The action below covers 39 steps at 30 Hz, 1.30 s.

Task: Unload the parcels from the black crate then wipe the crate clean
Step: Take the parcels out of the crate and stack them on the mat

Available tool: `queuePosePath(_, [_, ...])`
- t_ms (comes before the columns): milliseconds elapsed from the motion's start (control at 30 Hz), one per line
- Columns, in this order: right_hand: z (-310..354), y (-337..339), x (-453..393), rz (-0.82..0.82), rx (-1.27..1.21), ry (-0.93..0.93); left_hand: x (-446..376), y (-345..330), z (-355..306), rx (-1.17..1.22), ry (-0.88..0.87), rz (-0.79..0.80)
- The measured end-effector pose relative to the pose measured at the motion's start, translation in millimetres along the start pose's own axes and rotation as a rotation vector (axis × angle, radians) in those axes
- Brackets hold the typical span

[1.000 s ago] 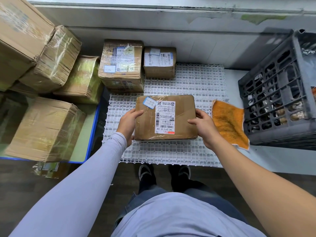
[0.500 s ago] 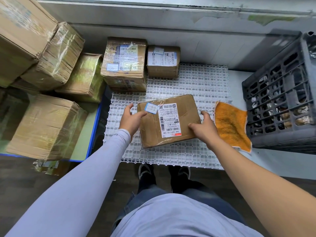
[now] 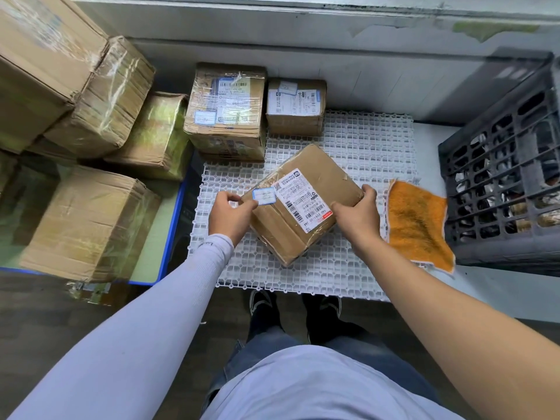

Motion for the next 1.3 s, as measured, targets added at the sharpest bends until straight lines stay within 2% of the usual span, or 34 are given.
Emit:
queuePosePath(67, [-5.4,-12.1,5.9,0.087,0.096,0.040,3.0,0.2,-10.3,-0.099,-0.106,-0.002])
queuePosePath(267, [-9.4,-58.1,40.7,0.424,0.706,0.208,28.0,-5.1,-21.3,-0.623,-0.496,0.065])
queuePosePath(367, [-15.4,-78.8,62.5,0.485,1.040,0.414,40.0,-4.2,-11.6,-0.841,-0.652,0.046])
queuePosePath(500, [-23.9,-93.3,75.9,0.466,1.097,0.513,39.4,-25.6,-7.0,-1.239,-0.895,0.123])
queuePosePath(600, [-23.1,-98.6,76.8,0.444,1.124,0.565,34.4,-41.1,-9.7,-1.399,-0.989,0.142])
queuePosePath(800, [-28.3,-106.2,88.5,0.522,1.172,0.669,42.2,-33.6,9.6,-1.380,-1.079,-0.017])
queuePosePath(1067, [-28.9,-152.6,122.0,0.675,1.188,0.772,48.5,15.0,63.0,-1.356,-0.925,-0.140])
queuePosePath(1300, [-10.1,-192.6,128.0,0.696,1.177,0.821,28.7,49.4,73.3,-1.343,-0.822,-0.175])
Point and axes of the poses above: each hand's wrist, its own x-axis away from the middle knuckle, its own y-axis out of the back of the hand, z = x × y, the point moved 10 cm from there along -x, towards the middle knuckle, and after that the axes turned 10 degrees about -x, right-handed, at the moved point
